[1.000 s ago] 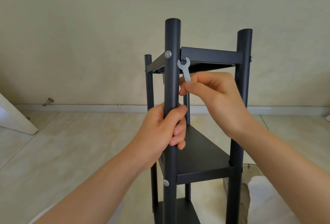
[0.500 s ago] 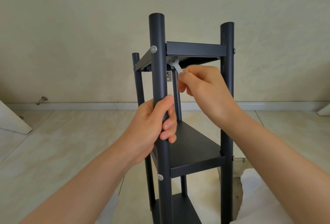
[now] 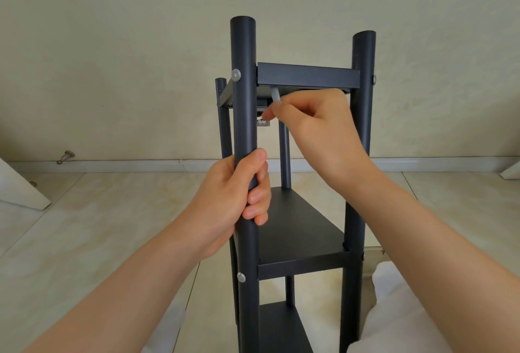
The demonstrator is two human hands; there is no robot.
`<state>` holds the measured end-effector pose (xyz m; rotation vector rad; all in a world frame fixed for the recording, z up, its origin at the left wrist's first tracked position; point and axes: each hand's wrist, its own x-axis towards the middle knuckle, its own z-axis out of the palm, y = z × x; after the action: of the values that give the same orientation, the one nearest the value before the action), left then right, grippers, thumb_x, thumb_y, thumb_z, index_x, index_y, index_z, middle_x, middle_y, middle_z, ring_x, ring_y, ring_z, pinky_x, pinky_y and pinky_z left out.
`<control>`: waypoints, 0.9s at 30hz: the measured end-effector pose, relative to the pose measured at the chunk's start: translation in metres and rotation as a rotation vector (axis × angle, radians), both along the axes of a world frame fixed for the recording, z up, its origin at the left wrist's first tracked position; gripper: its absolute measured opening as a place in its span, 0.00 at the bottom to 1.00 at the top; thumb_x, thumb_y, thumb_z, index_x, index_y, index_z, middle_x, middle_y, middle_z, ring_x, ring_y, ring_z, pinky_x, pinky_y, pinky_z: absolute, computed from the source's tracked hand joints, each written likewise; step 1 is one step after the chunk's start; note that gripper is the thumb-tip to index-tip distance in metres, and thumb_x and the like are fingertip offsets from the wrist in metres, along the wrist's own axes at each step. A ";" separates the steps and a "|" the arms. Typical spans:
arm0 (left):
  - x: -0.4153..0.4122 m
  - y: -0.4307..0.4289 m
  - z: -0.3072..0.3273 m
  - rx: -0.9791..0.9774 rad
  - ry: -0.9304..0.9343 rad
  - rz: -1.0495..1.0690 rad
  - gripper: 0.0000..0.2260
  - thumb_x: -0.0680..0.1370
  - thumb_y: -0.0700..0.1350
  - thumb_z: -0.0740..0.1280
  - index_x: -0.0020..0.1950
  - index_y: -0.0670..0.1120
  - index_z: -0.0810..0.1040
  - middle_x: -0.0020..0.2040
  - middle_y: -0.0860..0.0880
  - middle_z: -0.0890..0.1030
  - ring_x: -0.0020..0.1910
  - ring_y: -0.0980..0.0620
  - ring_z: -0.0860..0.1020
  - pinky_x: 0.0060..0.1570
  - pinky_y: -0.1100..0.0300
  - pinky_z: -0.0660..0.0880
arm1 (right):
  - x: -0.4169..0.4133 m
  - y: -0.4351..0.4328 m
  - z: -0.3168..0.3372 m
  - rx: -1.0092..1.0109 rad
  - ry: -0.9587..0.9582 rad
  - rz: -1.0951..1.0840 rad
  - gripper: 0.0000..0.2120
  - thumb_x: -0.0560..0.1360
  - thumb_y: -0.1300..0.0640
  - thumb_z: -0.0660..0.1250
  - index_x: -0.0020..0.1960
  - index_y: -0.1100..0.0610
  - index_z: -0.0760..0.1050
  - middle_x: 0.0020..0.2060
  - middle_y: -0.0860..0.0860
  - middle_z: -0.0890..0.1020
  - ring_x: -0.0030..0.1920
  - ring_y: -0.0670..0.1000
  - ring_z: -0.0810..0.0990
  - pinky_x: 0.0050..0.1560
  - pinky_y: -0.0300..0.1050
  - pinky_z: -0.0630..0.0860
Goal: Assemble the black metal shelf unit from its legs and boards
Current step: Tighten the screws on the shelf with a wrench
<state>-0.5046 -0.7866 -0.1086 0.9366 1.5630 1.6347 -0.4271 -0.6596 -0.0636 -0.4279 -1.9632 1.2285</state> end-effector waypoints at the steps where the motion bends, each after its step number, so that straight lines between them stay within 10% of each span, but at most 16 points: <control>1: 0.000 0.000 0.000 -0.005 0.002 -0.002 0.21 0.85 0.51 0.58 0.31 0.49 0.70 0.25 0.51 0.65 0.22 0.55 0.64 0.25 0.62 0.70 | 0.000 0.000 0.000 0.013 -0.006 -0.005 0.11 0.78 0.63 0.64 0.42 0.60 0.84 0.20 0.47 0.66 0.23 0.45 0.60 0.29 0.37 0.63; 10: 0.000 -0.002 0.000 -0.013 0.013 -0.033 0.20 0.84 0.52 0.58 0.33 0.49 0.70 0.25 0.51 0.65 0.21 0.55 0.64 0.26 0.63 0.70 | -0.004 -0.001 -0.004 0.145 0.016 -0.012 0.16 0.79 0.60 0.64 0.40 0.73 0.78 0.22 0.56 0.63 0.27 0.48 0.59 0.32 0.37 0.64; 18: 0.001 -0.001 0.002 -0.025 0.003 -0.053 0.19 0.82 0.53 0.59 0.33 0.49 0.71 0.25 0.51 0.65 0.21 0.55 0.64 0.26 0.62 0.71 | -0.011 0.001 -0.013 0.199 0.071 -0.061 0.20 0.80 0.59 0.64 0.32 0.70 0.73 0.27 0.64 0.76 0.35 0.64 0.74 0.39 0.52 0.73; 27: -0.001 -0.002 0.002 -0.038 0.007 -0.056 0.19 0.83 0.53 0.59 0.33 0.48 0.69 0.26 0.51 0.65 0.22 0.54 0.63 0.27 0.62 0.71 | -0.032 0.006 -0.030 0.383 0.151 -0.169 0.19 0.80 0.60 0.64 0.33 0.67 0.77 0.27 0.59 0.80 0.32 0.60 0.80 0.37 0.54 0.72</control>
<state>-0.5060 -0.7889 -0.1070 0.9584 1.5539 1.5592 -0.4587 -0.6539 -0.0937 -0.2880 -1.9313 0.7341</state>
